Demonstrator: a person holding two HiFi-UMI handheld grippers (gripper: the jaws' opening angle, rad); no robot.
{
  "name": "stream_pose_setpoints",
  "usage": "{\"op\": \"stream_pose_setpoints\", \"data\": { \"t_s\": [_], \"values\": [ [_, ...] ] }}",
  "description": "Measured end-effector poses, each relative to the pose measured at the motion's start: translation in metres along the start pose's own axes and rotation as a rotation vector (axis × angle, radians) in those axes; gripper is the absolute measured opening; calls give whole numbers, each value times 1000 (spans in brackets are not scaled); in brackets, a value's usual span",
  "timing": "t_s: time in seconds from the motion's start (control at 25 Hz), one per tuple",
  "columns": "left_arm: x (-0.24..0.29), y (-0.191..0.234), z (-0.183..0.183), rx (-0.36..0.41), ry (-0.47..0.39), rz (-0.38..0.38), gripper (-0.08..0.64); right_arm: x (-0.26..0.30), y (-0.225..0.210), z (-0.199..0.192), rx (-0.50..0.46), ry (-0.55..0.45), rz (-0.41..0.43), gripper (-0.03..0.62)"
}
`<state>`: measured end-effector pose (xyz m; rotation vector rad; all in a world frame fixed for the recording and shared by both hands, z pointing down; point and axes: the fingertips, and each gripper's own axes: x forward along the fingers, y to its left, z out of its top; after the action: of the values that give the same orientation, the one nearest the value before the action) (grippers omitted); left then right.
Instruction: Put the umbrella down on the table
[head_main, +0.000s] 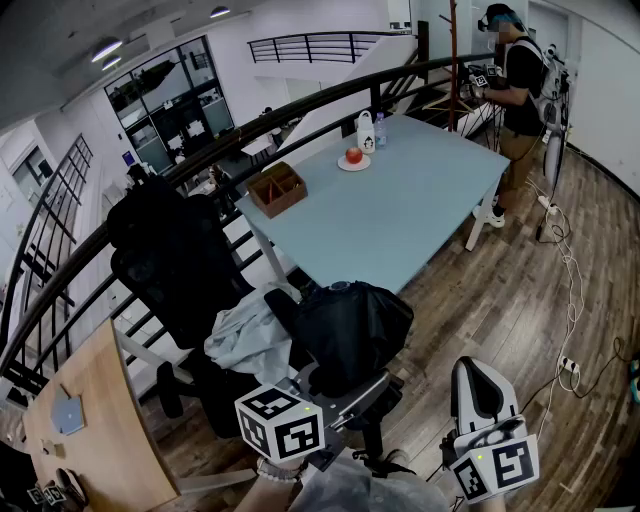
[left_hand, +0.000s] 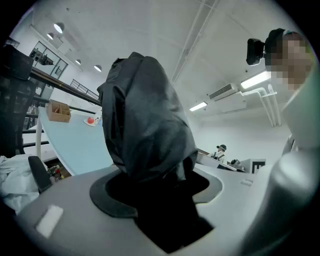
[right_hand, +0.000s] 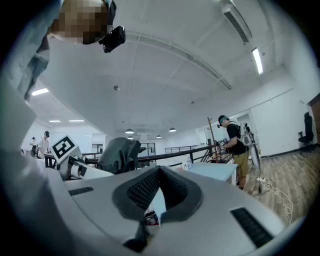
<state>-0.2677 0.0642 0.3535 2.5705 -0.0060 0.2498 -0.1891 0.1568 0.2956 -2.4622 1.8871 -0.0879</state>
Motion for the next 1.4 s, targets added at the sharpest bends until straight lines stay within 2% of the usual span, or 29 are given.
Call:
{"op": "stream_pose_setpoints", "data": {
  "t_s": [0.6,1.04,1.4],
  "values": [
    [15,-16,-3,-36,-7,-3,281,-9,-24,-3,1,23,7,-5],
    [42,-42,-22,-68,-4,2,281,-32,-62,-18,30,66,20,-5],
    [63,-62,-22,-63,-35,-8,281,-48,-94,-19,52,40,6,-5]
  ]
}}
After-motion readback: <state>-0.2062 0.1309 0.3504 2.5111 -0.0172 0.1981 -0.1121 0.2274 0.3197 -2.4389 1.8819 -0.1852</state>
